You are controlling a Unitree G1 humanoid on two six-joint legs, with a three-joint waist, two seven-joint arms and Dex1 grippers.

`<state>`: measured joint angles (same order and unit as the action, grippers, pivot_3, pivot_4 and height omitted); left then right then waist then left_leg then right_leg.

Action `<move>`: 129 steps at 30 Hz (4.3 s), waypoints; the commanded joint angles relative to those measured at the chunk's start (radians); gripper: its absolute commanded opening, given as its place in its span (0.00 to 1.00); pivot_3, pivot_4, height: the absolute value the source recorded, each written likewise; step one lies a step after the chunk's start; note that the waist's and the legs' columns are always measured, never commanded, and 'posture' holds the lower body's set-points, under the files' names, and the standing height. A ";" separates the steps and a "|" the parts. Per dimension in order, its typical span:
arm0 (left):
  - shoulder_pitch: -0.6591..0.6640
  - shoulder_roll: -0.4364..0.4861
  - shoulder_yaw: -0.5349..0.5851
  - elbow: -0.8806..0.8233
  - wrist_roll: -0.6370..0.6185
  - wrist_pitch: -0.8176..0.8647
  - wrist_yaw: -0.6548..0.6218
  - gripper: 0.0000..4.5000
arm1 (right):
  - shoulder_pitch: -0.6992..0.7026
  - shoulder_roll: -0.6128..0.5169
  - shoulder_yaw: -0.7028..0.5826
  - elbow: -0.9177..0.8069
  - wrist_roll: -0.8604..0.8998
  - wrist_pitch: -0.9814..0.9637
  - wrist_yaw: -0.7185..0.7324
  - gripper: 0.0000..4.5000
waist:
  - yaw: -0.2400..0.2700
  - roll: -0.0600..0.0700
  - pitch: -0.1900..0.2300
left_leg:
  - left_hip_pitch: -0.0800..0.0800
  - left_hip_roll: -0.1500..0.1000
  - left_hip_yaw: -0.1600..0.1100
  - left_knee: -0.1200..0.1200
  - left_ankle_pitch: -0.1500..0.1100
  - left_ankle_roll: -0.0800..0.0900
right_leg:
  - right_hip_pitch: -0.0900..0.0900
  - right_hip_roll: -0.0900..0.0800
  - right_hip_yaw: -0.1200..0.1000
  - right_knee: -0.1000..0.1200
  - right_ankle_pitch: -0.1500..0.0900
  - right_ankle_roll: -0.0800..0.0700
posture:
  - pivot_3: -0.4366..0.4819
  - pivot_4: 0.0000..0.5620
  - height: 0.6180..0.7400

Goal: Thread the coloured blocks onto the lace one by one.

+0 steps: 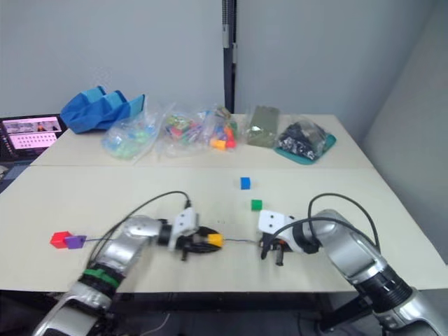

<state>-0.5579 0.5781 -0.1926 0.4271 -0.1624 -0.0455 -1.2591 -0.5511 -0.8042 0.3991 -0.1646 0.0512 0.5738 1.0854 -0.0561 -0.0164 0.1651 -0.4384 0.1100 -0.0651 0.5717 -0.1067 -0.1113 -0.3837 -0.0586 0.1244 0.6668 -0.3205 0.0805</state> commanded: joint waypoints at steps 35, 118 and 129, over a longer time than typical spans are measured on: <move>-0.146 0.346 0.326 0.333 -0.143 0.005 -0.262 0.99 | -0.115 0.134 0.046 0.071 -0.066 -0.007 0.090 0.00 | 0.025 -0.004 0.000 | 0.000 0.002 0.002 -0.003 0.000 -0.002 | -0.005 0.001 -0.001 0.008 -0.004 -0.004 | 0.48 0.27 1.00; -0.022 -0.260 0.068 0.123 -0.105 0.022 -0.116 0.00 | 0.598 0.353 -0.644 -0.398 0.107 -0.036 -0.496 0.90 | 0.034 -0.004 0.000 | -0.002 0.000 0.000 0.001 0.000 -0.001 | -0.003 0.000 0.000 0.006 -0.004 -0.002 | 0.48 0.27 1.00; 0.000 -0.254 0.056 0.098 -0.105 0.034 -0.121 0.00 | 0.652 0.366 -0.626 -0.404 0.153 -0.062 -0.555 0.90 | 0.034 -0.004 -0.001 | -0.002 0.000 0.001 0.001 0.000 -0.001 | -0.003 0.000 0.000 0.006 -0.004 -0.002 | 0.48 0.27 1.00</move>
<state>-0.5727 0.3195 -0.1338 0.5501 -0.2593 -0.0172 -1.3742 0.1201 -0.4433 -0.2201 -0.5415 0.1830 0.5293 0.5462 -0.0217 -0.0203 0.1646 -0.4402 0.1103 -0.0645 0.5725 -0.1067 -0.1120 -0.3866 -0.0583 0.1241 0.6727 -0.3241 0.0782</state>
